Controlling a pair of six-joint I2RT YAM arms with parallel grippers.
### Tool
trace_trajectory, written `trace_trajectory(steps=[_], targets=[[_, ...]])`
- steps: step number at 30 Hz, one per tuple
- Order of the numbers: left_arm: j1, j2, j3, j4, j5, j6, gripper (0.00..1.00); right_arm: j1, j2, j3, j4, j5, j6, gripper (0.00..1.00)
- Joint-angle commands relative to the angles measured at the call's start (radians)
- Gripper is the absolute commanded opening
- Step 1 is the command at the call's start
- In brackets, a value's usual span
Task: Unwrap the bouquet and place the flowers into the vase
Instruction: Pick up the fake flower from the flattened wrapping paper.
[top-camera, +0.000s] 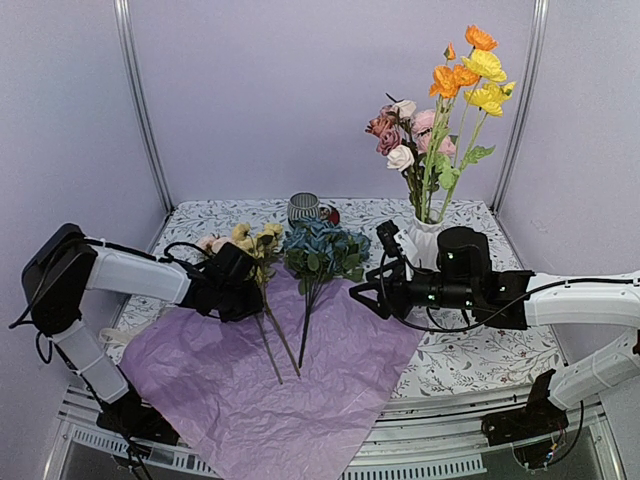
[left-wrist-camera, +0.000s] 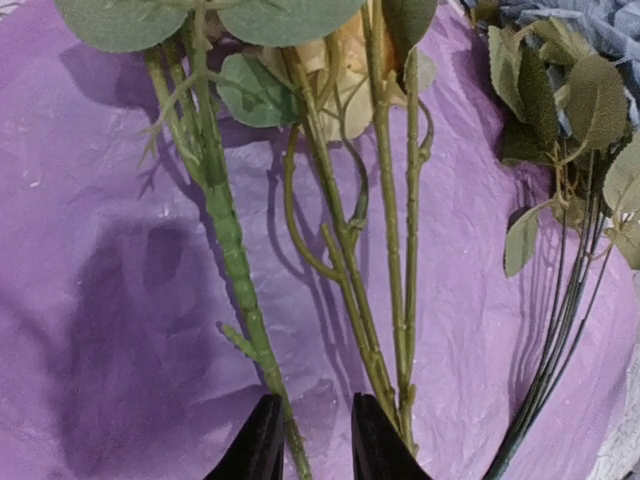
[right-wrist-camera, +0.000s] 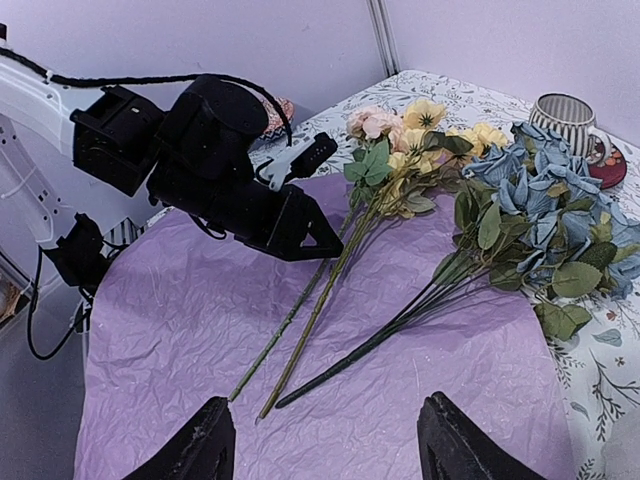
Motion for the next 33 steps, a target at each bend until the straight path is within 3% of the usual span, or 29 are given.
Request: trace_trajectory(steps=[1,7,12,13,16,17,33], targets=[[0.013,0.059,0.061,-0.08,-0.014,0.015,0.28,0.006,0.008,-0.01,0.025,0.012,0.008,0.64],[0.011,0.148,0.189,-0.321,-0.12,-0.06,0.26,0.005,0.007,-0.01,0.025,0.011,0.007,0.64],[0.007,0.191,0.22,-0.358,-0.133,-0.078,0.24,0.006,0.01,-0.005,0.027,0.008,0.003,0.64],[0.007,0.195,0.22,-0.358,-0.134,-0.083,0.22,0.006,0.011,-0.002,0.028,0.006,0.002,0.65],[0.007,0.195,0.226,-0.38,-0.139,-0.103,0.0,0.006,0.013,0.007,0.027,0.002,0.0,0.64],[0.006,0.189,0.232,-0.398,-0.145,-0.115,0.0,0.006,0.014,0.009,0.024,0.0,-0.002,0.65],[-0.067,-0.174,0.222,-0.639,-0.385,-0.27,0.0,0.006,0.033,0.037,0.022,-0.014,-0.001,0.65]])
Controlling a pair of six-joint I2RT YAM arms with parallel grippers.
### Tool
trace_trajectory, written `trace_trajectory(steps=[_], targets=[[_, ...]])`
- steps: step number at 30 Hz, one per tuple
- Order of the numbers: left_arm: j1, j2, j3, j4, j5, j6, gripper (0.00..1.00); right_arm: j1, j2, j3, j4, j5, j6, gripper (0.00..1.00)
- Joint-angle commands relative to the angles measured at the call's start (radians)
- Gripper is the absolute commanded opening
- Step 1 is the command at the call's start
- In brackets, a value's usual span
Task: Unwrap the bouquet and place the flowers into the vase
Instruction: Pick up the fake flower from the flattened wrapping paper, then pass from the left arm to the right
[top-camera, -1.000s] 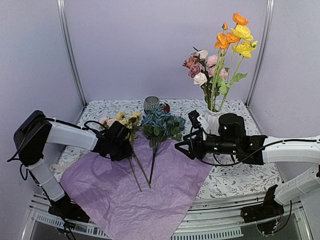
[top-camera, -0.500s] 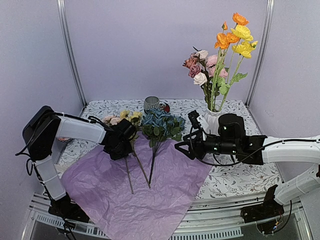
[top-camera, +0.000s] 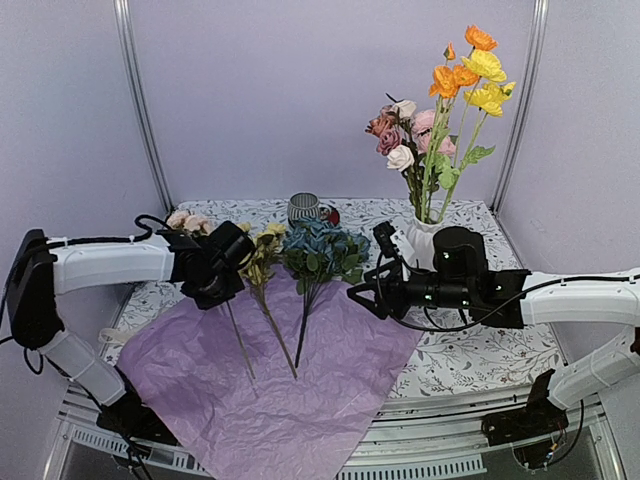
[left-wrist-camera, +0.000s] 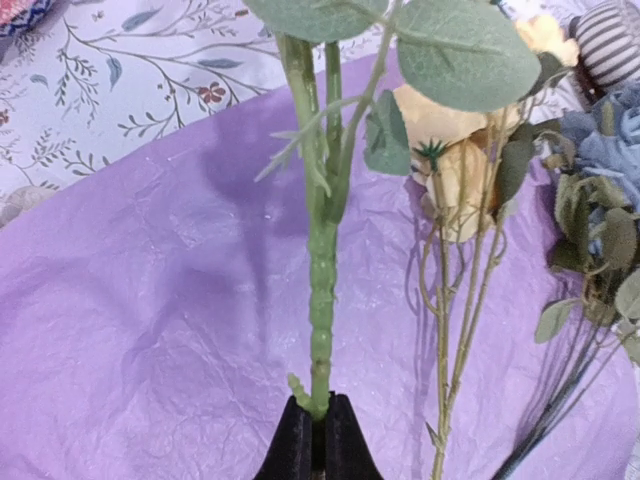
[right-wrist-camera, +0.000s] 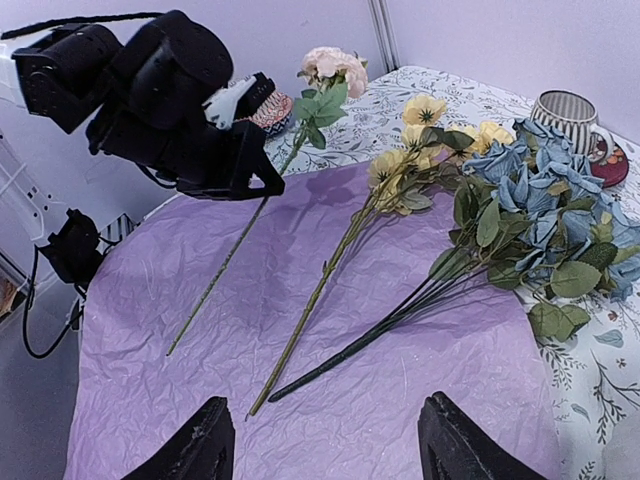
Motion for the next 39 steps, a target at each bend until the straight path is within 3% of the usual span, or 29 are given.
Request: trace_trajectory(steps=[1,5,8,10,13,16,18,27,39], targets=[[-0.043,-0.112,-0.01,-0.087,-0.104,-0.048,0.0,0.006,0.006,0.026,0.022,-0.017,0.01,0.65],[-0.084,-0.223,-0.026,-0.068,-0.126,0.028,0.0,0.007,-0.006,0.038,0.022,-0.042,0.028,0.65],[-0.123,-0.344,-0.083,0.086,-0.097,0.251,0.0,0.005,-0.013,0.051,0.037,-0.093,0.056,0.65],[-0.137,-0.435,-0.166,0.263,-0.008,0.412,0.0,0.006,-0.01,0.066,0.049,-0.127,0.077,0.65],[-0.14,-0.592,-0.346,0.61,0.235,0.57,0.0,0.013,0.011,0.102,0.068,-0.183,0.118,0.65],[-0.14,-0.707,-0.495,0.881,0.408,0.601,0.0,0.056,0.055,0.153,0.068,-0.168,0.136,0.64],[-0.14,-0.749,-0.543,0.955,0.47,0.608,0.0,0.087,0.095,0.19,0.073,-0.152,0.145,0.64],[-0.169,-0.709,-0.562,1.179,0.732,0.657,0.0,0.161,0.271,0.357,0.129,-0.104,0.214,0.64],[-0.207,-0.654,-0.556,1.246,0.786,0.687,0.0,0.174,0.304,0.373,0.321,-0.149,0.221,0.48]])
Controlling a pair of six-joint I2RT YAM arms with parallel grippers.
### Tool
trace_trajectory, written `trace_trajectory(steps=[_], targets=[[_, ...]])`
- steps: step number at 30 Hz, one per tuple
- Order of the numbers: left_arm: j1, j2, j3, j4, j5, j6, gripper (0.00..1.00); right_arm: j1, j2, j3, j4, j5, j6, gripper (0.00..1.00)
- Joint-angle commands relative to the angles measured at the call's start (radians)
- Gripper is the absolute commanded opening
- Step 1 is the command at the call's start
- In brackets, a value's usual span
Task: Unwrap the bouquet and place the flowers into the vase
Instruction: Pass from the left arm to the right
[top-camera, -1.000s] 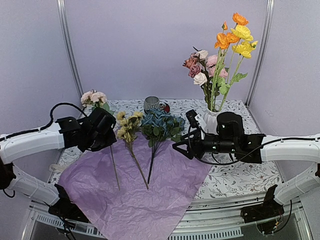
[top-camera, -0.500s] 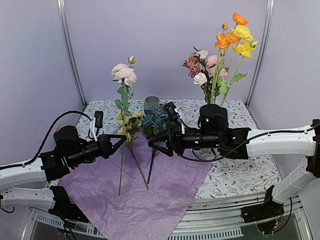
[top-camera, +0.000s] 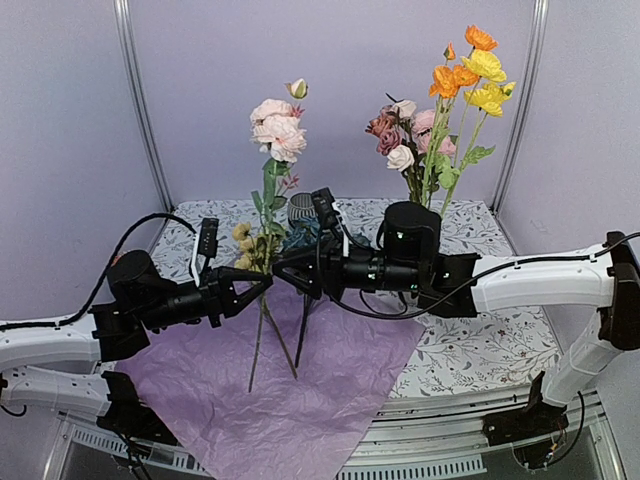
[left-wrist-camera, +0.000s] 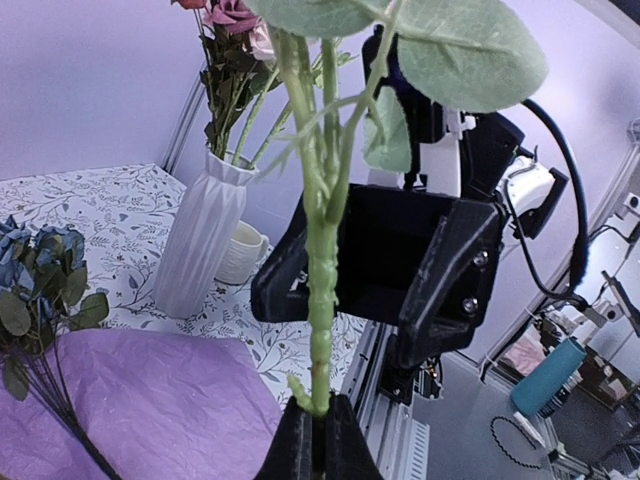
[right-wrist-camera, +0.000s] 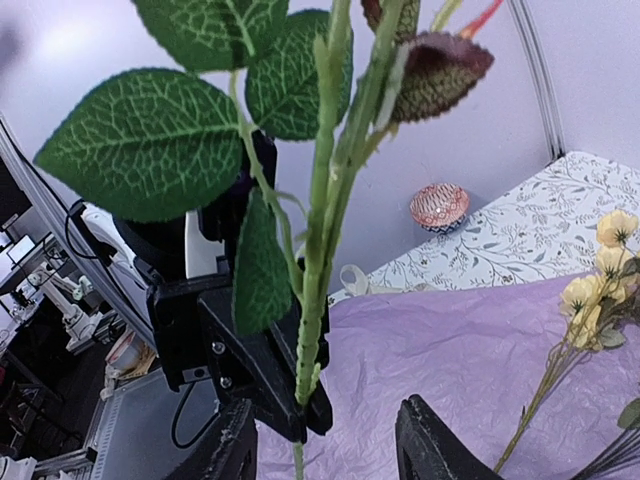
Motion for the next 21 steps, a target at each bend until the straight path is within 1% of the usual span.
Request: trace_trajectory(steps=[1,3,8,14,16,17,19,20,21], targets=[[-0.017,0.011,0.01,0.065,0.041,0.032,0.0,0.006,0.028,0.036,0.102,-0.021,0.016,0.47],[-0.018,0.009,0.011,0.066,0.046,0.036,0.0,0.006,0.036,0.045,0.105,-0.018,0.016,0.44],[-0.021,0.008,-0.001,0.079,0.049,0.033,0.0,0.006,0.067,0.067,0.119,-0.043,0.026,0.42],[-0.025,0.011,-0.01,0.091,0.053,0.023,0.0,0.007,0.095,0.091,0.132,-0.059,0.04,0.32],[-0.025,0.015,-0.009,0.09,0.059,0.021,0.0,0.006,0.093,0.09,0.133,-0.053,0.039,0.25],[-0.025,0.017,-0.009,0.089,0.063,0.02,0.02,0.006,0.089,0.086,0.132,-0.046,0.039,0.21],[-0.025,0.022,-0.01,0.09,0.069,0.019,0.08,0.006,0.077,0.069,0.13,-0.018,0.034,0.08],[-0.025,0.023,-0.009,0.09,0.072,0.018,0.14,0.006,0.063,0.055,0.129,0.0,0.033,0.05],[-0.026,0.023,-0.01,0.088,0.073,0.016,0.25,0.008,0.055,0.042,0.128,0.018,0.031,0.04]])
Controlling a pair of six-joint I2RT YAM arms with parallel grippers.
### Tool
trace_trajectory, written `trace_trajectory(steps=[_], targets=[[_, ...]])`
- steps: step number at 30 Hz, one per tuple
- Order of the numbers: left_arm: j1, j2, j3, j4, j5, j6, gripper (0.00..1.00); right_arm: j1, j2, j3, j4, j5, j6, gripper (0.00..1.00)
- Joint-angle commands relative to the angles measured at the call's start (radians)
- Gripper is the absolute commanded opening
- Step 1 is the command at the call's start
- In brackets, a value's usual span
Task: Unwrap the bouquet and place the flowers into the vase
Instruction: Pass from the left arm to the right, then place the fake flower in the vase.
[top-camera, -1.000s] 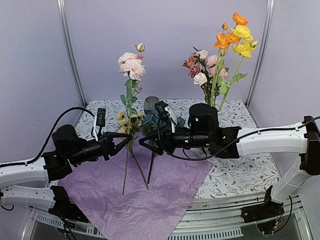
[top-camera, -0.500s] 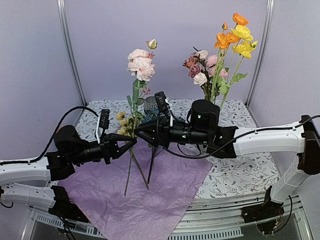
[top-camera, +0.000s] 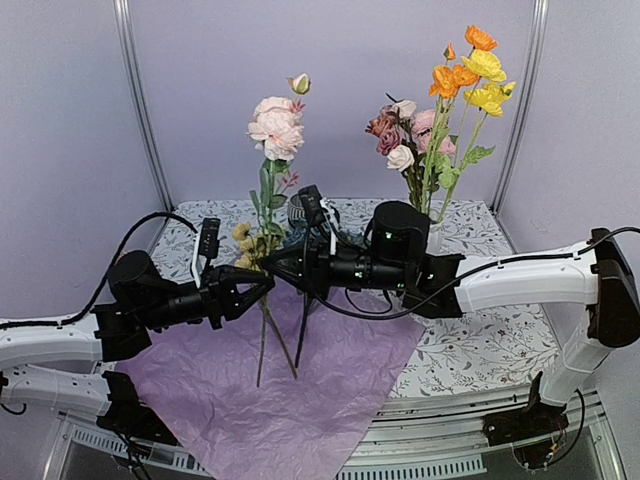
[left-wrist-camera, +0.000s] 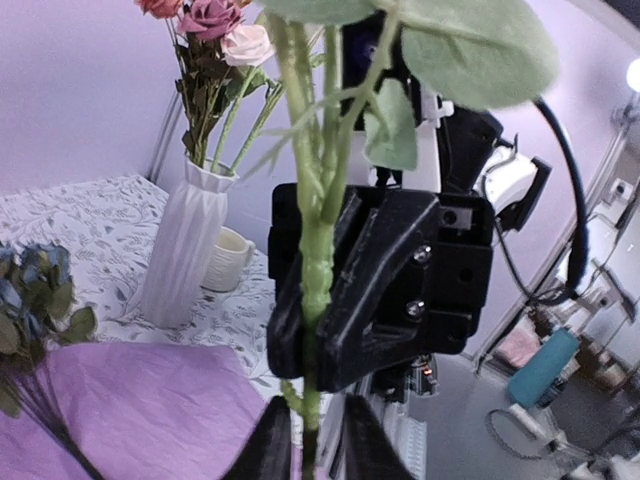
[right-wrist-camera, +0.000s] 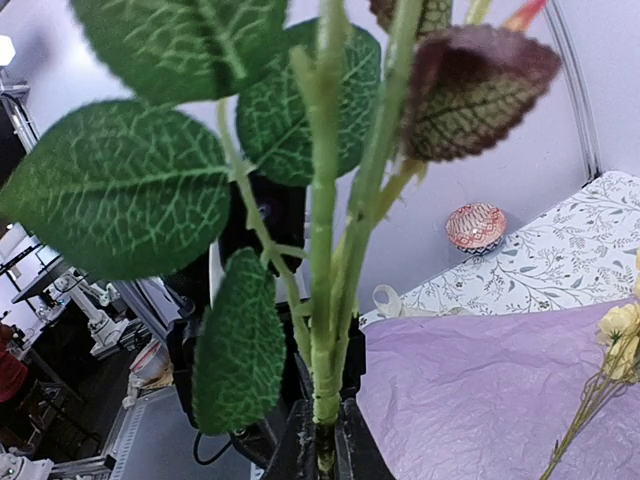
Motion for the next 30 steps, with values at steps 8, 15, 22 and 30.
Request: trace_trajectory(steps=[8,15,22,30], targets=[[-0.017,-0.073,-0.03,-0.044,-0.063,-0.007,0.96,-0.001,-0.252,-0.212,-0.092,0.297,-0.105,0.03],[-0.017,-0.137,-0.065,-0.06,-0.12,0.003,0.98,-0.002,-0.51,-0.396,-0.219,0.604,-0.233,0.03],[-0.016,-0.129,-0.072,-0.059,-0.124,0.003,0.98,-0.002,-0.811,-0.55,-0.199,0.835,-0.335,0.03],[-0.017,-0.106,-0.064,-0.047,-0.117,0.006,0.98,-0.003,-0.943,-0.543,-0.2,0.949,-0.512,0.03]])
